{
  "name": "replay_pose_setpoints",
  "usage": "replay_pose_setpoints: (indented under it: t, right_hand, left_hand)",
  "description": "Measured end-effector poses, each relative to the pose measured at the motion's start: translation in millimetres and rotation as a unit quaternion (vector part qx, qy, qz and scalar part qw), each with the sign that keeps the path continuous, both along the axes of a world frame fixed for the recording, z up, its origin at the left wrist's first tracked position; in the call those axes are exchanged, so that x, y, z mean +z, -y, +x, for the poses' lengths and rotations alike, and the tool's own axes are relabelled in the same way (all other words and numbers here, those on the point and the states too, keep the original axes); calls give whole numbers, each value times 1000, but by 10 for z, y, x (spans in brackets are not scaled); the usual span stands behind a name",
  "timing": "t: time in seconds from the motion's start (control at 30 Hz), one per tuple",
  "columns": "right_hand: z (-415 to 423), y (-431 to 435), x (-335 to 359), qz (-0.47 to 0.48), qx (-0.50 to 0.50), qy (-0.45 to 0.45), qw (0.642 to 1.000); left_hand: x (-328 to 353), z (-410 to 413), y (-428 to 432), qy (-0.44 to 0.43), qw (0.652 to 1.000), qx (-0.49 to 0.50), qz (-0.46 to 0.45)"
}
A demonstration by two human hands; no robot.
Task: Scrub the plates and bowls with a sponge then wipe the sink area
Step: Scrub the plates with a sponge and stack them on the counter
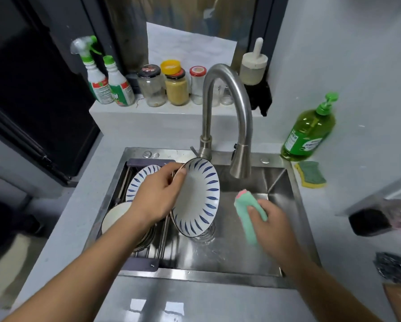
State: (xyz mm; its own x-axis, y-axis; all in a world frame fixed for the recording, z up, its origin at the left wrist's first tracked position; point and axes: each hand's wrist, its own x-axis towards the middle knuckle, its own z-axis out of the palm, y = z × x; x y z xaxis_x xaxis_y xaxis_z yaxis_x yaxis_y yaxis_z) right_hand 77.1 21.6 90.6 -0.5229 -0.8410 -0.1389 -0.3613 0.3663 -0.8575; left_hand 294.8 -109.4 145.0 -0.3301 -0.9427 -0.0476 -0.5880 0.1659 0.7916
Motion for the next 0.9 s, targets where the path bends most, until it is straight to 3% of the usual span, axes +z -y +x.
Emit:
replay_pose_setpoints:
  t: [0.17,0.23,0.3,0.33,0.43,0.6,0.67,0.73,0.83,0.9]
  right_hand:
    - [119,14,228,-51,63,-13,997]
    - [221,95,354,-107,116,-112,981]
    - [294,206,338,-160,194,-250,935]
    - [341,223,330,-141,255,-279,915]
    - [499,11,391,-5,396,-269,878]
    - [968,-142,564,-29,487,-192,852]
    - [1032,150,608,-47,489,-197,848]
    - [924,449,701,-55,463,-272,842]
    - [686,548,757,44,424,-356,832]
    - [726,457,751,72,396,-336,852]
  left_hand:
    - [104,12,-162,-61,998,21,26]
    - [122,54,-244,-132,987,50,73]
    - [115,62,-332,-194,972,76,105]
    - [108,88,-359,-221,965,90,110]
    - [90,190,-387,-290,937,151,126]
    - [66,195,-482,-344,915,162,138]
    - [76,197,-517,-344,916,154,136]
    - [62,243,-513,-325,925,150,128]
    - [91,308,-473,-321,927,160,110]
    - [130,305,-465,-325,927,153,104]
